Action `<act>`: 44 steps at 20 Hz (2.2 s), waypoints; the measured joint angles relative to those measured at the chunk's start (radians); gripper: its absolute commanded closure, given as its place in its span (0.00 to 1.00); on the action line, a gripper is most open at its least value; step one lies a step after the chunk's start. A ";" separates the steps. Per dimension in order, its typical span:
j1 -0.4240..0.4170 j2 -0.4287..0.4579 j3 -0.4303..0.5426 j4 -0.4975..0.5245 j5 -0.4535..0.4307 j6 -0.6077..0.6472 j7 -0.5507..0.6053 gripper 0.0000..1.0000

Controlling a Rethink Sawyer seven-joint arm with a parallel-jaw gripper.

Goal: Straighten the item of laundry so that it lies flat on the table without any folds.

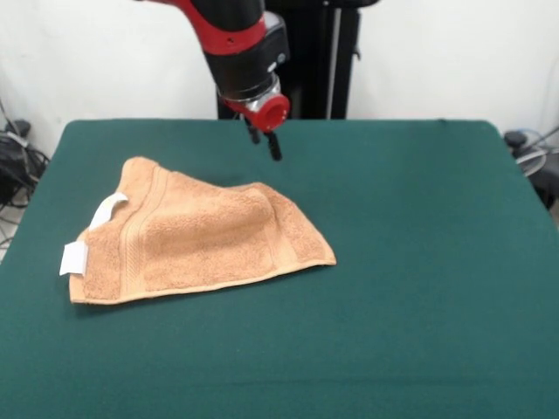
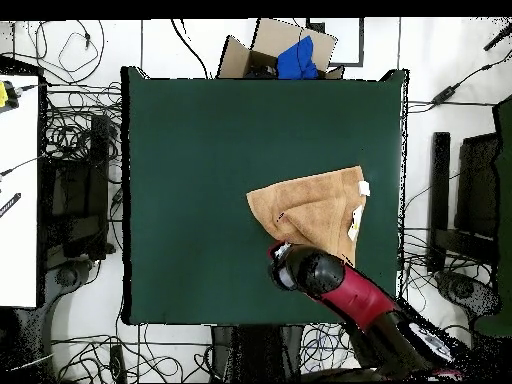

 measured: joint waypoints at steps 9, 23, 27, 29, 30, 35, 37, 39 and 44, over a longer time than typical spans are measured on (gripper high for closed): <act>0.011 0.000 0.000 0.009 0.000 0.000 0.000 0.00; 0.068 -0.058 0.001 -0.001 0.018 0.000 0.000 0.00; 0.085 -0.079 0.001 -0.018 0.022 0.001 0.000 0.00; 0.094 -0.088 -0.001 -0.032 0.023 0.006 0.000 0.00; 0.100 -0.090 -0.004 -0.040 0.023 0.010 0.000 0.00; 0.142 -0.085 -0.027 -0.098 0.022 0.025 0.000 0.00; 0.165 -0.073 -0.053 -0.139 0.022 0.033 0.000 0.00; 0.175 -0.064 -0.067 -0.161 0.022 0.037 0.000 0.00; 0.201 -0.029 -0.113 -0.248 0.022 0.051 0.000 0.00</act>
